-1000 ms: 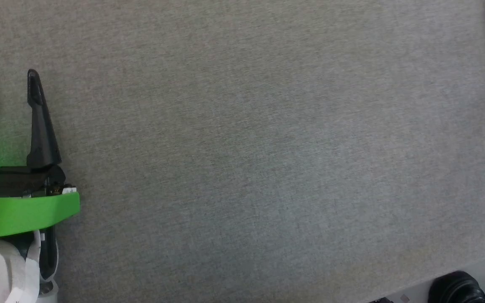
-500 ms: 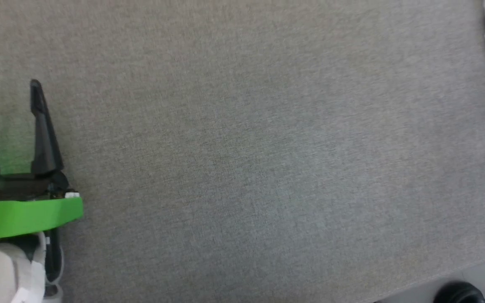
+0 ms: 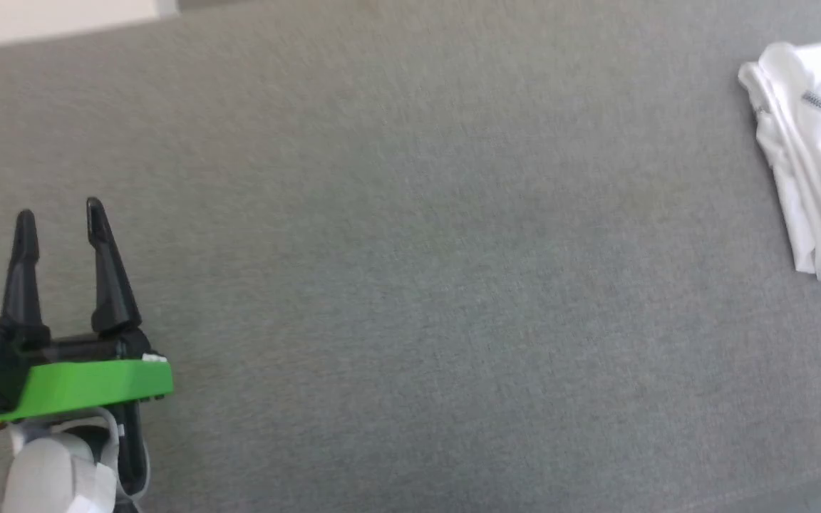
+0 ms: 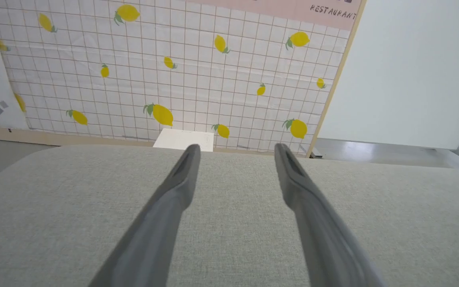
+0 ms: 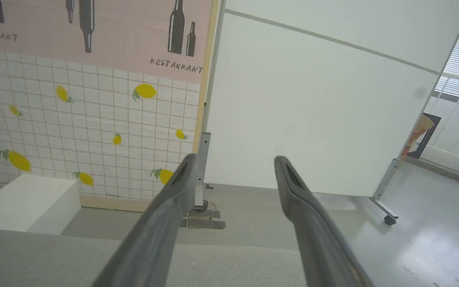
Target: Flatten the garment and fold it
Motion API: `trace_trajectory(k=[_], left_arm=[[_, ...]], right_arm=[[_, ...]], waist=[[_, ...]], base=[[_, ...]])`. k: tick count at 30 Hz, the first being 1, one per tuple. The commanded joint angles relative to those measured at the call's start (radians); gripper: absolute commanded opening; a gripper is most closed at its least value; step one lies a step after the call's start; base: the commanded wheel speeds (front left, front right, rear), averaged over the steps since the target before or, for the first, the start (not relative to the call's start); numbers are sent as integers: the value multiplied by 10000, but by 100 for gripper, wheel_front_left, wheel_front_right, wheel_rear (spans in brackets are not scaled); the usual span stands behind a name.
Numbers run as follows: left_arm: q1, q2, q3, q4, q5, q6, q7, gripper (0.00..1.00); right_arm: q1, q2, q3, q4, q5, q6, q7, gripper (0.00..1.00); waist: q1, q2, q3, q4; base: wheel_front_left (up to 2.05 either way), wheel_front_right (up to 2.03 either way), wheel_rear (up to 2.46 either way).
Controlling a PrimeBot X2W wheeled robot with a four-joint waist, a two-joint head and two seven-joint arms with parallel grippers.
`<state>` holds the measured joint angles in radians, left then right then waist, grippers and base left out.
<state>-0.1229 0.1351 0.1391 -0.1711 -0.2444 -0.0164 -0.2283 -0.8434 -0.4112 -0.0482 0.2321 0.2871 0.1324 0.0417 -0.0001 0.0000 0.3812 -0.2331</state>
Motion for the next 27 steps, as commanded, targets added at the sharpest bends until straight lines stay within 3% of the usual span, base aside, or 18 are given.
trace_trajectory(k=[1, 5, 11, 20, 27], left_arm=[[38, -89, -6, 113, -140, 74, -105, 100], [-48, -275, -144, 405, -97, 214, -192, 100], [-7, -426, -260, 871, -64, 421, -244, 100], [86, -578, -623, 1642, -8, 576, -281, 100], [162, -594, -1180, 2530, 350, 605, -152, 100]], right_arm=[[424, 522, -142, -287, 275, -17, -204, 100], [1279, 1689, -242, -1081, 174, -17, -924, 100], [2546, 3268, -49, -1284, -37, -17, -1667, 100], [4529, 3604, 523, -678, 230, -17, -2691, 100], [6121, 3607, 358, -188, 66, -17, -3021, 100]], waist=[[1, 0, -1322, 949], [1, 0, -1832, 1461], [1, 0, -2504, 1996], [1, 0, -3125, 2481], [1, 0, -3391, 2642]], base=[[0, 0, 0], [0, 0, 0], [0, 0, 0], [0, 0, 0], [0, 0, 0]])
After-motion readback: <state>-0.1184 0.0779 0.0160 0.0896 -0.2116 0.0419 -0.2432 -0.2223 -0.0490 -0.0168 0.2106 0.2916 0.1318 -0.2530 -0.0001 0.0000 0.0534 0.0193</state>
